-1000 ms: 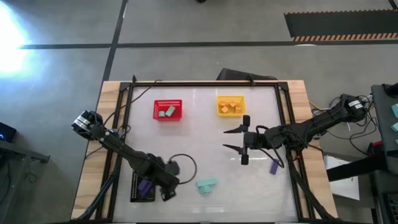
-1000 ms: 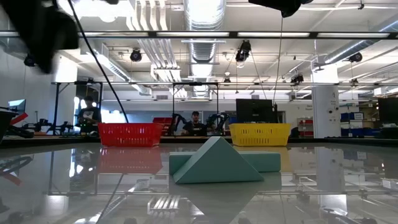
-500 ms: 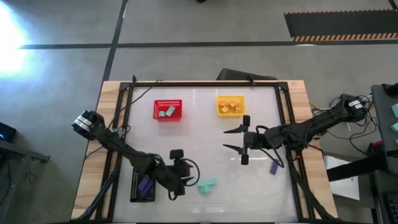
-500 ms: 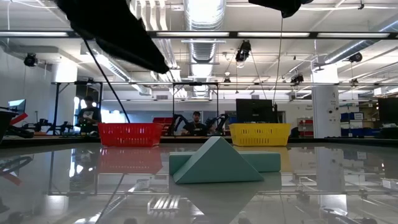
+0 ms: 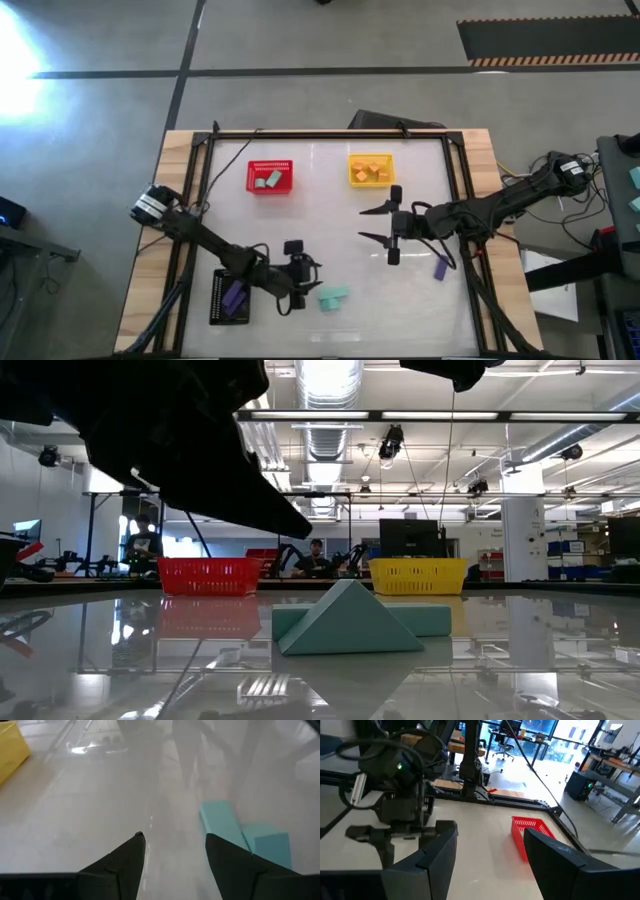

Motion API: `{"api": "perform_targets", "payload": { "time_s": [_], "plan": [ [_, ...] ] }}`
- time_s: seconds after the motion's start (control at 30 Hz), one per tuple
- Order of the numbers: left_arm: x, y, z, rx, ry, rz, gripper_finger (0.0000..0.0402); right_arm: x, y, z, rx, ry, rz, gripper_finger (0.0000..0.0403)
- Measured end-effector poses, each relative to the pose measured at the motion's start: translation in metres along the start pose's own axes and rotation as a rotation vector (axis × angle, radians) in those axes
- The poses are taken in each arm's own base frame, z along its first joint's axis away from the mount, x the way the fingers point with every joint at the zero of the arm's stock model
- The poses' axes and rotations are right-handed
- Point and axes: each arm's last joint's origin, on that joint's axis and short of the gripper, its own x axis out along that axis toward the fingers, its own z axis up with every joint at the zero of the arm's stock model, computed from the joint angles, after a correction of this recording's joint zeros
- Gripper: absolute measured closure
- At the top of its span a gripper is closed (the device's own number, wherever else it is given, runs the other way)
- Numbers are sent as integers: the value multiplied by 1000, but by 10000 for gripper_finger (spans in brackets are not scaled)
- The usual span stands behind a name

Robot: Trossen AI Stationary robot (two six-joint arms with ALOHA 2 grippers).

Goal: Sort & place blocks by color
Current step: Put the light blue block into the red bin

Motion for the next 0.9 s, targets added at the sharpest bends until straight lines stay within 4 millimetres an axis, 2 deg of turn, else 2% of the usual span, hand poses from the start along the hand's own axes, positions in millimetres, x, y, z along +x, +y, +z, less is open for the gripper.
{"api": "perform_targets", "payload": {
  "time_s": [0.17,0.37,0.6,0.9],
  "plan": [
    [7,-3,1,59,2,1,208,11,11,-15,77,89,70,190],
    [8,-2,-2,95,12,4,208,30,47,-47,138,239,265,219],
    [7,-2,-1,112,9,4,208,43,85,-86,196,398,309,276],
    [7,-2,-1,107,8,3,208,60,117,-114,185,440,325,364]
  ]
}}
